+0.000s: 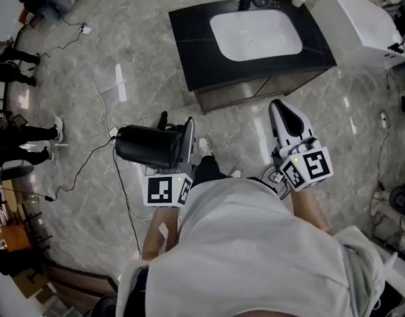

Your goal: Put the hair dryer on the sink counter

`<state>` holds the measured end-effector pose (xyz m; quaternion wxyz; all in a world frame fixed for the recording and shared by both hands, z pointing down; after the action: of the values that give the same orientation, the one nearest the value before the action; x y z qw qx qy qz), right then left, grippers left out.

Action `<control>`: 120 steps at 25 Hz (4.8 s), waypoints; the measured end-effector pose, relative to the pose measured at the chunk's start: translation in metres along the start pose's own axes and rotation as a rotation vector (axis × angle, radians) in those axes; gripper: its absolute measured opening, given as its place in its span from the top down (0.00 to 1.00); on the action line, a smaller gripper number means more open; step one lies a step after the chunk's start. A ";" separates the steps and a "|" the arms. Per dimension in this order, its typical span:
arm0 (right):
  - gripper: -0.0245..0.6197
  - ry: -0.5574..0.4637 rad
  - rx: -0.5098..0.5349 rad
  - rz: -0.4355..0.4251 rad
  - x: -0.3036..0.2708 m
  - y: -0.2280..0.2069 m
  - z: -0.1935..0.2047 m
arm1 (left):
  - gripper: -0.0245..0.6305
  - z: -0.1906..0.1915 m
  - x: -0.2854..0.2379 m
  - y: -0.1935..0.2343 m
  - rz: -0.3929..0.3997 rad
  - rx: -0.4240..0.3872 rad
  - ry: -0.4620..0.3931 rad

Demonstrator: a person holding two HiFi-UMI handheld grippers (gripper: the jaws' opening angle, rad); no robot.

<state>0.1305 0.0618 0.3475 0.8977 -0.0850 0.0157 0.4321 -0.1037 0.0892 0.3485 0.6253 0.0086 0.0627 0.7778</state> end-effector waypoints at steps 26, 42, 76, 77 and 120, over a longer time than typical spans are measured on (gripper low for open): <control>0.89 0.047 0.060 0.059 -0.099 -0.021 -0.020 | 0.60 0.005 -0.100 0.081 0.009 0.061 0.013; 0.89 0.078 0.089 0.063 -0.134 0.002 -0.023 | 0.60 0.010 -0.116 0.115 0.033 0.131 0.004; 0.89 0.058 0.091 -0.016 -0.172 -0.028 -0.044 | 0.60 0.011 -0.135 0.113 -0.039 0.118 0.016; 0.89 0.053 0.094 -0.026 -0.174 -0.032 -0.046 | 0.60 0.009 -0.138 0.112 -0.054 0.117 0.013; 0.89 -0.070 0.011 -0.205 -0.225 -0.125 -0.087 | 0.60 0.026 -0.253 0.063 -0.104 0.058 0.194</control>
<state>0.0912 -0.2029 0.3021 0.9376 -0.0660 -0.0222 0.3406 -0.1072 -0.1683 0.3979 0.6554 -0.0521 0.1458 0.7392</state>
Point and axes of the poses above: the fingertips, and each gripper's own axes: x backward along the fingers, y to its left, z out of its underside, the point moved 2 cm from there along x, backward along the fingers, and after that the axes turned 7 degrees about -z, right-handed, at the moved point
